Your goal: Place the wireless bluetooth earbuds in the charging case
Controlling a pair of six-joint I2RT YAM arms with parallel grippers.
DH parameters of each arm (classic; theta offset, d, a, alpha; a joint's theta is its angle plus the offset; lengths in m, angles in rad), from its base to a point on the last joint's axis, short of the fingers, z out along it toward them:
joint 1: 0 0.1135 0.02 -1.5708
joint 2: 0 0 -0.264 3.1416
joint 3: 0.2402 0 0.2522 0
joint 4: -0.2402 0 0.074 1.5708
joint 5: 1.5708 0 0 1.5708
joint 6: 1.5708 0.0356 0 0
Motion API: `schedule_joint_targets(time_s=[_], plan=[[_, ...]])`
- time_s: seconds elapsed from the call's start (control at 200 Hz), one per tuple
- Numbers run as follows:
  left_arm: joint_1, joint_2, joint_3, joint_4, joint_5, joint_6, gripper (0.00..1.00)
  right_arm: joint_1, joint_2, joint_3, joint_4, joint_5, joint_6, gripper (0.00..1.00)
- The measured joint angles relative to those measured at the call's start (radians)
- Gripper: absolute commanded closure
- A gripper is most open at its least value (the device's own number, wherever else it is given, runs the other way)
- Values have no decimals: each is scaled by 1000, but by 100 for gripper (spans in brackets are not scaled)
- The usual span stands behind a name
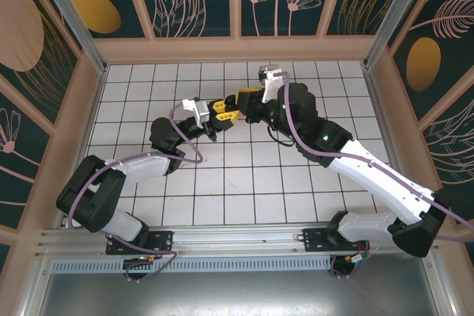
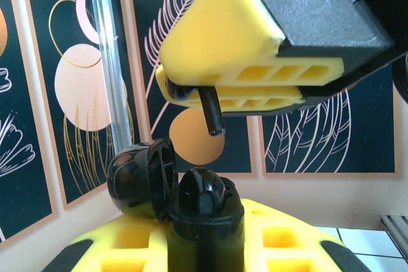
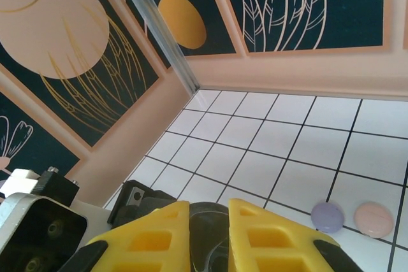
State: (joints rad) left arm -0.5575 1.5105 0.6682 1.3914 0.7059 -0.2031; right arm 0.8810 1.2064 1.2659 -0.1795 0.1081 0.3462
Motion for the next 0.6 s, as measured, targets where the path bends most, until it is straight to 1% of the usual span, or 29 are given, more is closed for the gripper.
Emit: schedule_joint_targets(time_s=[0.601], plan=[[0, 0, 0, 3, 0, -1, 100, 9, 5, -39, 27, 3, 23, 84]])
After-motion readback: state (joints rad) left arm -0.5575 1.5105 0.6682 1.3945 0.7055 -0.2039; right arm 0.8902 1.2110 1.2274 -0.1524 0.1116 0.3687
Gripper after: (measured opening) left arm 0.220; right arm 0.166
